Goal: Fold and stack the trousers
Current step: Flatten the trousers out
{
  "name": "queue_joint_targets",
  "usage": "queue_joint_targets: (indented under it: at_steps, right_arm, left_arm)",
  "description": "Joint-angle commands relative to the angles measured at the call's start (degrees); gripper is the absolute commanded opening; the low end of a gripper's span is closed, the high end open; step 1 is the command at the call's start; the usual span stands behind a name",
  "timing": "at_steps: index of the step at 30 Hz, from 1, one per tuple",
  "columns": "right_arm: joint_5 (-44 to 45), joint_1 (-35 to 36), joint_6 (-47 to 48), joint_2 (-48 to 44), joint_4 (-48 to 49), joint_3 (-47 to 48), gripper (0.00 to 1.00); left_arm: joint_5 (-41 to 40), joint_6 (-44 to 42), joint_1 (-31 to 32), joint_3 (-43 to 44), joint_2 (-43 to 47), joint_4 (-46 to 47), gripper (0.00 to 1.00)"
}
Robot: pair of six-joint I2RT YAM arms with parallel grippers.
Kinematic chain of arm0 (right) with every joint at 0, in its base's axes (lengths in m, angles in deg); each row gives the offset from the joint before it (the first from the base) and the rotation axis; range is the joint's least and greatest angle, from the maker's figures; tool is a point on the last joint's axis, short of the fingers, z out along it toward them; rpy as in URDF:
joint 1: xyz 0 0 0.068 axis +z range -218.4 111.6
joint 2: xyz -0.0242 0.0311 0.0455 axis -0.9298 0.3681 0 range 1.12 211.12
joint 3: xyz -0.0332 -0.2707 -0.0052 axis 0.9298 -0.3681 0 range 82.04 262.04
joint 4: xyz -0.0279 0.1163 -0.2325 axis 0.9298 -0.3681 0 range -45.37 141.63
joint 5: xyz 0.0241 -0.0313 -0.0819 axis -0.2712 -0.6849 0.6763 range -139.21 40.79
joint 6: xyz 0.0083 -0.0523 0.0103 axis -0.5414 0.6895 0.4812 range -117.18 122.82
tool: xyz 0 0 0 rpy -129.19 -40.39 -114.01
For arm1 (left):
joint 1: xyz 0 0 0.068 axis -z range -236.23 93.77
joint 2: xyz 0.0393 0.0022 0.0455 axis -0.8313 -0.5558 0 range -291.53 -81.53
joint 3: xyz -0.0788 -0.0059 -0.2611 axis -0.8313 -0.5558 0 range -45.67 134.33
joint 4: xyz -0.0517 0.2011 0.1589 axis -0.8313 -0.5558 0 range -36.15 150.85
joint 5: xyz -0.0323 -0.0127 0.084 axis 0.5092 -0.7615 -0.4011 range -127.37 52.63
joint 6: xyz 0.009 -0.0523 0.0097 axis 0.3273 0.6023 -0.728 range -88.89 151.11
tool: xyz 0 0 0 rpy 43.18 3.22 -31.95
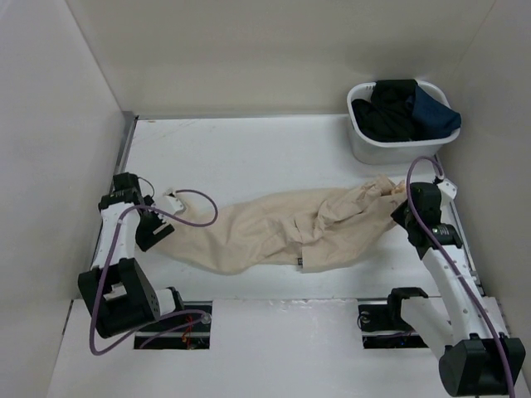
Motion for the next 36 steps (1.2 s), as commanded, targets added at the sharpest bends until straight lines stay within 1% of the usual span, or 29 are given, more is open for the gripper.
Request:
queue_joint_targets:
  at_steps: [1, 3, 5, 8, 9, 10, 11, 12, 13, 14, 16, 17, 18, 19, 20, 21, 24, 26, 28, 30, 32, 34, 36]
  right_arm:
    - [1.1, -0.2, 1.5, 1.4, 2.7, 3.2, 0.00]
    - [1.1, 0.0, 1.3, 1.9, 3.1, 3.7, 0.00]
    - [1.3, 0.3, 1.0, 1.9, 3.1, 3.9, 0.01]
    - [1.8, 0.4, 0.9, 1.3, 3.1, 3.7, 0.01]
    - [1.8, 0.4, 0.9, 1.1, 3.0, 3.4, 0.01]
    - [1.8, 0.4, 0.8, 0.9, 3.0, 3.1, 0.01]
    - [1.8, 0.4, 0.5, 0.7, 3.0, 2.7, 0.01]
    - [1.8, 0.4, 0.3, 0.5, 3.0, 2.5, 0.01]
    - [1.8, 0.4, 0.3, 0.3, 2.9, 2.3, 0.01]
    - [1.8, 0.4, 0.2, 0.2, 2.8, 2.3, 0.01]
    - [1.8, 0.4, 0.5, 0.0, 2.6, 2.3, 0.01]
    - [1.8, 0.4, 0.8, -0.2, 2.5, 2.4, 0.01]
    - [1.8, 0.3, 1.0, -0.4, 2.4, 2.5, 0.01]
    - [1.3, 0.4, 1.3, -0.5, 2.3, 2.5, 0.01]
    - [1.1, -0.1, 1.8, -0.9, 2.3, 2.5, 0.01]
    - [0.8, -0.4, 2.4, -1.2, 2.3, 2.5, 0.01]
    - [0.5, -0.9, 3.8, -2.1, 1.8, 2.5, 0.01]
    - [0.3, -0.6, 4.5, -2.8, 1.3, 2.6, 0.01]
    - [-0.2, -0.6, 5.4, -2.7, 1.2, 2.6, 0.01]
    - [-0.4, -0.6, 6.5, -1.3, 1.5, 2.5, 0.01]
    - [0.0, -0.1, 7.5, 0.5, 1.9, 2.4, 0.01]
    - [0.4, 0.2, 8.2, 1.9, 2.3, 2.5, 0.01]
    - [0.4, 0.7, 8.3, 3.1, 2.8, 2.7, 0.01]
  left_arm:
    - [-1.0, -11.9, -2.3, -5.5, -0.3, 12.8, 0.72]
    - [-0.9, -12.4, -1.4, -7.7, -2.5, 19.4, 0.73]
    - [0.1, -12.1, -0.1, -8.5, -4.7, 23.8, 0.74]
    - [3.2, -11.2, 1.3, -8.2, -7.4, 25.5, 0.73]
    - [4.6, -10.7, 1.8, -8.1, -8.0, 25.4, 0.70]
    - [5.5, -10.2, 2.3, -8.1, -8.5, 25.2, 0.64]
    - [5.9, -9.7, 2.7, -8.1, -9.0, 24.9, 0.41]
    - [6.2, -8.9, 3.0, -8.1, -9.2, 25.4, 0.10]
    - [6.6, -7.1, 3.0, -8.1, -8.6, 26.2, 0.01]
    - [7.1, -5.9, 2.7, -8.1, -7.4, 26.9, 0.00]
    - [9.5, -4.6, 0.0, -7.1, -2.3, 25.7, 0.00]
    - [11.1, -4.9, -1.9, -5.0, 1.4, 22.6, 0.00]
    - [12.1, -5.3, -3.1, -3.0, 3.2, 19.5, 0.00]
    - [13.9, -6.2, -5.5, 1.7, 5.2, 12.8, 0.00]
    - [15.4, -6.8, -6.8, 5.6, 5.7, 7.5, 0.00]
    - [17.4, -7.4, -8.7, 11.6, 5.5, 0.3, 0.00]
    - [23.4, -9.8, -12.2, 30.6, 1.4, -23.0, 0.00]
    - [24.9, -12.0, -11.5, 41.4, -3.9, -37.0, 0.00]
    - [26.3, -11.4, -8.0, 49.3, -11.8, -45.8, 0.01]
    - [25.9, -8.1, -5.0, 52.5, -19.8, -45.0, 0.04]
    - [25.2, -2.6, -2.3, 58.8, -32.3, -44.9, 0.06]
    - [24.6, 4.5, -0.7, 68.1, -45.2, -45.0, 0.08]
    - [24.5, 12.1, 0.0, 81.7, -59.1, -44.5, 0.14]
